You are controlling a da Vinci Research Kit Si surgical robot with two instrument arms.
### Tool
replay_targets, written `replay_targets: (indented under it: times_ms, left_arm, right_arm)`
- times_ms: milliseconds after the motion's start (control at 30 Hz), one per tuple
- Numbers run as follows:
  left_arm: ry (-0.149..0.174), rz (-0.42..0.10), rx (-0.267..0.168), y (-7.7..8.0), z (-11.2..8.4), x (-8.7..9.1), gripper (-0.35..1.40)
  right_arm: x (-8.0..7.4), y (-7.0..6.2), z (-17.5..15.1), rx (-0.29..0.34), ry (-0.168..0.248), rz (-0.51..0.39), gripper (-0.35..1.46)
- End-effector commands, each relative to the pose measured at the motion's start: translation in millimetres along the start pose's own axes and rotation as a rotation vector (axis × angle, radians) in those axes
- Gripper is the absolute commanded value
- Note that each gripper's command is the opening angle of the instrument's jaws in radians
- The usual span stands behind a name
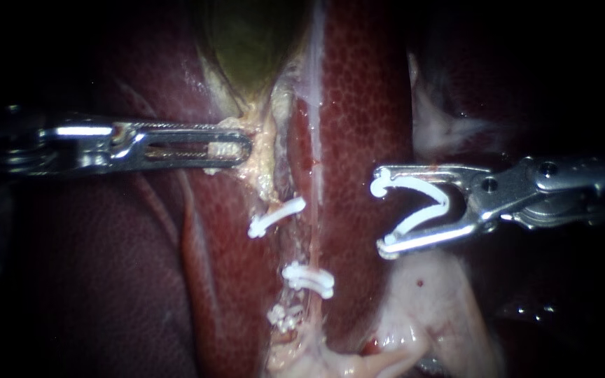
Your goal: Clipping third clip right tube
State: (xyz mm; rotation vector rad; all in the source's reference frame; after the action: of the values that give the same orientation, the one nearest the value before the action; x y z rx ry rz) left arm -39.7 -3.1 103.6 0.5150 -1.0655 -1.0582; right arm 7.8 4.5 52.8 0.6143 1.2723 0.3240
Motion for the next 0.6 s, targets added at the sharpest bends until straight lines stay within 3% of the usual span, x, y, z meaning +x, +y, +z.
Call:
replay_targets:
  times_ms: [33, 367, 600]
  left_arm:
    - [0.000, 0.000, 0.000, 0.0, 0.0, 0.0, -0.35]
    - [0.001, -0.001, 0.001, 0.0, -0.3, -0.1, -0.35]
    - [-0.004, 0.007, -0.006, 0.1, -1.7, -1.8, -0.35]
  right_arm:
    - [0.0, 0.0, 0.0, 0.000, 0.000, 0.000, 0.60]
    - [0.0, 0.0, 0.0, 0.000, 0.000, 0.000, 0.60]
    - [-0.2, 0.1, 0.2, -0.002, 0.000, -0.001, 0.60]
